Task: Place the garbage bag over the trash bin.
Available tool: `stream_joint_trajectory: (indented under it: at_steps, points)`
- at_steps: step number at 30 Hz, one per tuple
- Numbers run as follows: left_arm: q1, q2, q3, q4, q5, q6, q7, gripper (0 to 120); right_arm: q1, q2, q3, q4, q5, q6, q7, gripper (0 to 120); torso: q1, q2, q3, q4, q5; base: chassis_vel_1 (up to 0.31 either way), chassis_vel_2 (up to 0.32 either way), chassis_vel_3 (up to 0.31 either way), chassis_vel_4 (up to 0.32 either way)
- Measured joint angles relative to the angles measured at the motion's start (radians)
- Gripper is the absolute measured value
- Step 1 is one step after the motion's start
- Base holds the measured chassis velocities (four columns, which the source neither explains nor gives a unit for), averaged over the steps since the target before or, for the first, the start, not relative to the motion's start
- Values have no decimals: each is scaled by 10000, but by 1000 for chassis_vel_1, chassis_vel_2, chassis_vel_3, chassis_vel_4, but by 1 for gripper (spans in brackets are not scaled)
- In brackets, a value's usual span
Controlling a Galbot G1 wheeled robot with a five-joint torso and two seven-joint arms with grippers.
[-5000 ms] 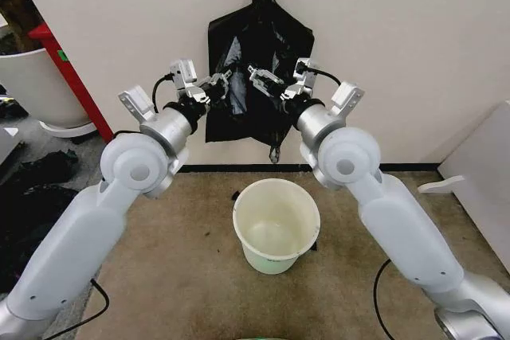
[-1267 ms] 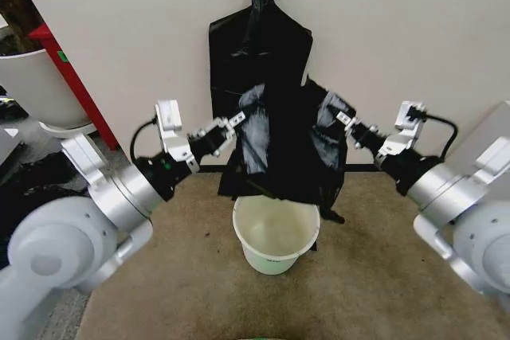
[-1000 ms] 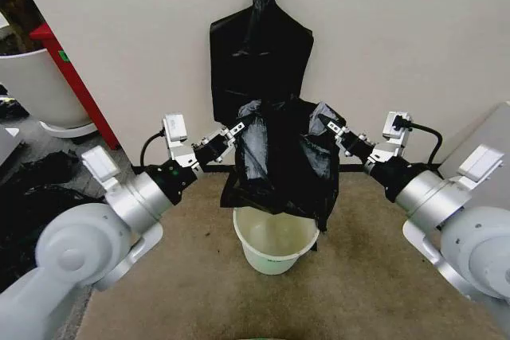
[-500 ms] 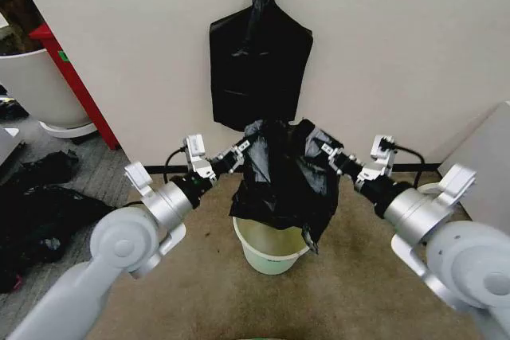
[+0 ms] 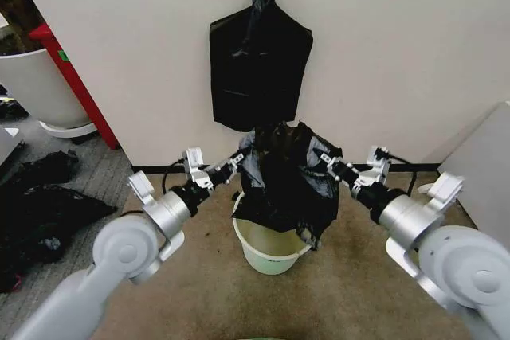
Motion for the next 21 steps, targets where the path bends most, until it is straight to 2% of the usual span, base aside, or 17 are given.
stream_joint_trajectory:
  at_steps: [8, 21]
  points:
    - [255, 352, -1179, -440, -600, 239, -99, 0, 80, 5, -147, 43, 1029, 145, 483, 0, 0, 0, 0, 2, 2, 0, 0, 0, 0]
    - [470, 395, -1468, -519, -615, 457, -321, 0, 242, 301, -162, 63, 2009, 290, 793, 0, 0, 0, 0, 1, 1, 0, 0, 0, 0]
